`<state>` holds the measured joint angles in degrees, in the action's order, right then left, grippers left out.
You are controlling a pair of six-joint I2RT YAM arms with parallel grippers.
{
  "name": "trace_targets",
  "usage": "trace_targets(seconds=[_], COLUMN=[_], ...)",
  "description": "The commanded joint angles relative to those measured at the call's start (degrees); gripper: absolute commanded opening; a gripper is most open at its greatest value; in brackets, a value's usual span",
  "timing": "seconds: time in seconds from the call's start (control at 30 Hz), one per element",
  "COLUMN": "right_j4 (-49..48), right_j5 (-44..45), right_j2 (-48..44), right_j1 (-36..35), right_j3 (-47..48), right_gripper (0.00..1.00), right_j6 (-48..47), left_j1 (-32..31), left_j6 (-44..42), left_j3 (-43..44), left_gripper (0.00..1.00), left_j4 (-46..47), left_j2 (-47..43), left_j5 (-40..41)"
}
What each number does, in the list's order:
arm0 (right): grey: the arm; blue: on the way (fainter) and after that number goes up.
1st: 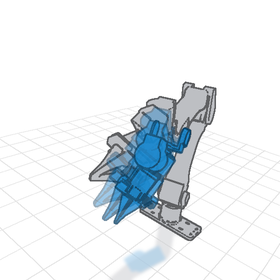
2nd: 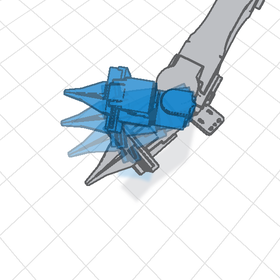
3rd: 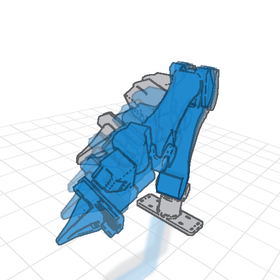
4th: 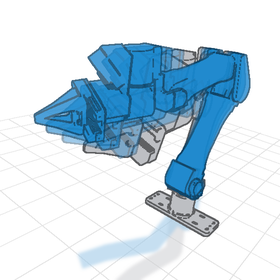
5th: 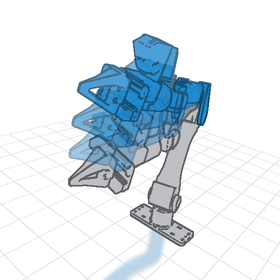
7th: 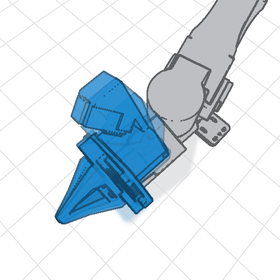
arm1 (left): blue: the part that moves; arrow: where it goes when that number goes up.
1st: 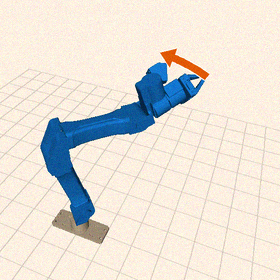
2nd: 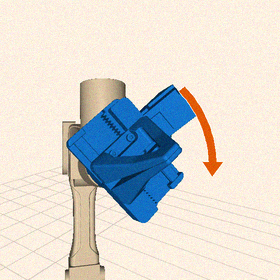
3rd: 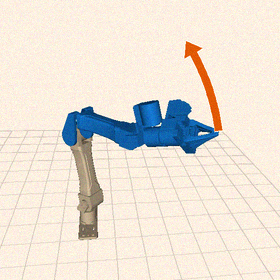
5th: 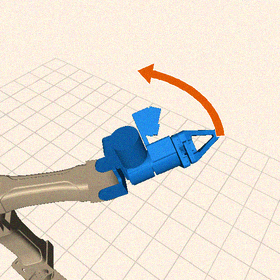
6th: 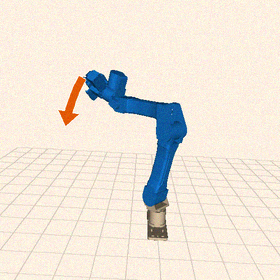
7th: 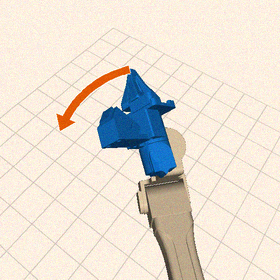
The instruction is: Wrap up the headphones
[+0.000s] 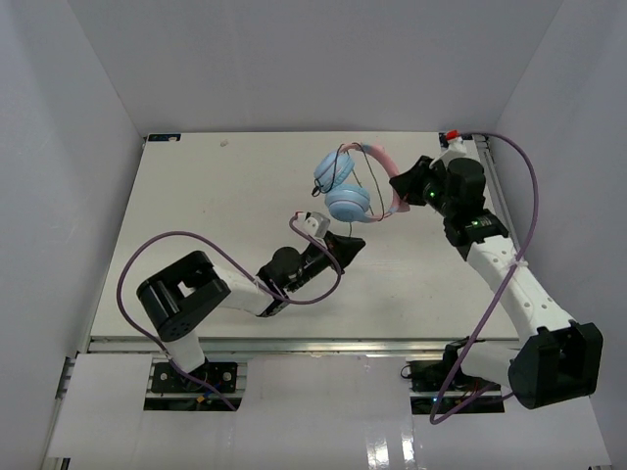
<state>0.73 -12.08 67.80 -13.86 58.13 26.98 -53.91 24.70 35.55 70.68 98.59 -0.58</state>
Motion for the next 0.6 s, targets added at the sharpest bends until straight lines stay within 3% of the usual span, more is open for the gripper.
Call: trace_targets(seconds=[0.0, 0.23, 0.57], right_j4=[-6.65, -17.94, -20.82], right_j5=[21.52, 38.41, 40.59], right_j2=[1.01, 8.91, 16.99], right_j1=[-5.51, -9.43, -10.87], right_j3=[-6.78, -12.79, -16.44], right_gripper=[0.08, 0.08, 0.08], right_j6=[-5.27, -16.9, -19.59], left_j1=[-2.62, -4.87, -5.15], left_j6=[2.47, 10.38, 17.22], left_j3=[1.86, 5.62, 12.5], left_gripper=[0.01, 0.03, 0.1], left_j4=[-7.6, -18.18, -34.71], left_j2=[-1.69, 0.7, 1.72], left_j5=[6.08, 7.5, 5.68])
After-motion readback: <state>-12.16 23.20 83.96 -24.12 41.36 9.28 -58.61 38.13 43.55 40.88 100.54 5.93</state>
